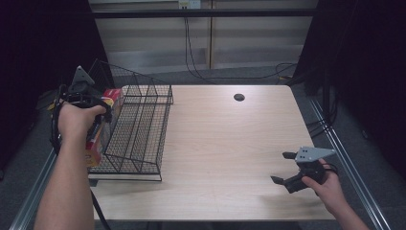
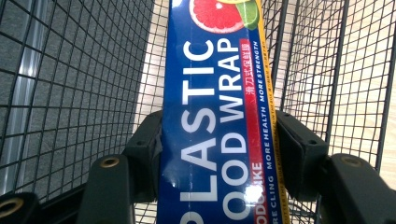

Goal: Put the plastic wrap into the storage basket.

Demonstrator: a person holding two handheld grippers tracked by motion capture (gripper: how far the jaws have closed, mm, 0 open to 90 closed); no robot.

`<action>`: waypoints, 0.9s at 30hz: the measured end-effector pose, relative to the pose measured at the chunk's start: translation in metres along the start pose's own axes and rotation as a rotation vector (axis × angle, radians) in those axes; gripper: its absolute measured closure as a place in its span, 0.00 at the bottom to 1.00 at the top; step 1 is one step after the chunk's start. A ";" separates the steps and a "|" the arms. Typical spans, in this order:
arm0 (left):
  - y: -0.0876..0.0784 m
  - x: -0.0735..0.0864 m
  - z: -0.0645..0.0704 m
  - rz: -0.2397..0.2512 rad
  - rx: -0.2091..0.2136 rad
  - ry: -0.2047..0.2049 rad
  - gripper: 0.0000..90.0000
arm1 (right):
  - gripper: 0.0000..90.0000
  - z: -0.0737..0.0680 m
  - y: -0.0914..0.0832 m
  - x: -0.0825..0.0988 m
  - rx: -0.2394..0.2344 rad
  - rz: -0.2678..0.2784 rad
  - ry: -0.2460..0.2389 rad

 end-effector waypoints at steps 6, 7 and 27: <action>-0.006 -0.004 -0.003 0.028 0.001 -0.003 0.42 | 0.02 0.001 -0.001 0.000 0.005 -0.001 0.003; -0.009 -0.007 -0.003 0.050 0.001 -0.009 0.42 | 0.02 0.001 -0.002 0.000 0.003 -0.001 0.005; -0.031 -0.030 0.072 0.173 0.167 0.123 0.31 | 0.02 0.004 -0.005 0.000 0.007 0.010 0.008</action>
Point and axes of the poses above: each handheld gripper's, and its own axes: y roughly forward along the jaws, x roughly out of its underside, z roughly to its right, the point moved 10 cm from there along y, roughly forward along the jaws, and after that the axes turned 8 degrees about y, right-handed, at the moved point
